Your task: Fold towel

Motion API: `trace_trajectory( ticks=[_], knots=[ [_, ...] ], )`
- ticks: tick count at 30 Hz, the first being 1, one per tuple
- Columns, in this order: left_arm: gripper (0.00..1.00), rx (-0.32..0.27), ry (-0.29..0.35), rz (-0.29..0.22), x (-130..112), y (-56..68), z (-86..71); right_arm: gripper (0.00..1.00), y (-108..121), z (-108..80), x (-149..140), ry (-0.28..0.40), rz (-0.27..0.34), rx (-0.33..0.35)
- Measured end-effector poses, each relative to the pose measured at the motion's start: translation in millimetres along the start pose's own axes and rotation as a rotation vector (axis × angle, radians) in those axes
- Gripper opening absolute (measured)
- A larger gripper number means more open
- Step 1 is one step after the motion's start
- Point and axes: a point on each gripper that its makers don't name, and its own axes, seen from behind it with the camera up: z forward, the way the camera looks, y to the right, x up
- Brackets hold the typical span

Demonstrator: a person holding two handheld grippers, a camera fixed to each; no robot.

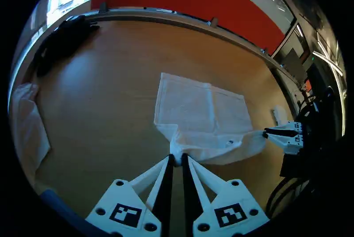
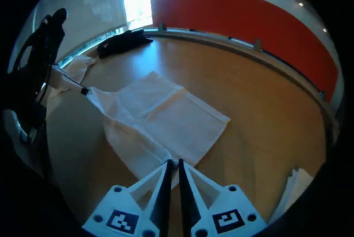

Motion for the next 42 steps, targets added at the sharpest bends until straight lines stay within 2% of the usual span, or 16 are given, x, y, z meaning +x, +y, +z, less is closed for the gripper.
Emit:
trace_trajectory(
  ticks=[11, 21, 30, 39, 42],
  knots=[
    [0.14, -0.015, -0.014, -0.069, -15, 8.1, -15.0, 0.11, 9, -6.3, 21, 0.034, -0.018, -0.019],
    [0.14, -0.033, -0.046, -0.090, -39, 22.0, -20.8, 0.10, 12, -7.6, 30, 0.048, -0.029, -0.024],
    [0.14, -0.053, -0.037, -0.111, -33, 31.2, -23.7, 0.10, 17, -10.0, 32, 0.053, -0.030, -0.032],
    [0.14, -0.063, -0.064, -0.116, -49, 42.1, -25.9, 0.10, 24, -10.6, 36, 0.059, -0.031, -0.038],
    [0.14, -0.062, -0.061, -0.115, -47, 42.5, -24.8, 0.10, 25, -10.8, 35, 0.057, -0.032, -0.039]
  ],
)
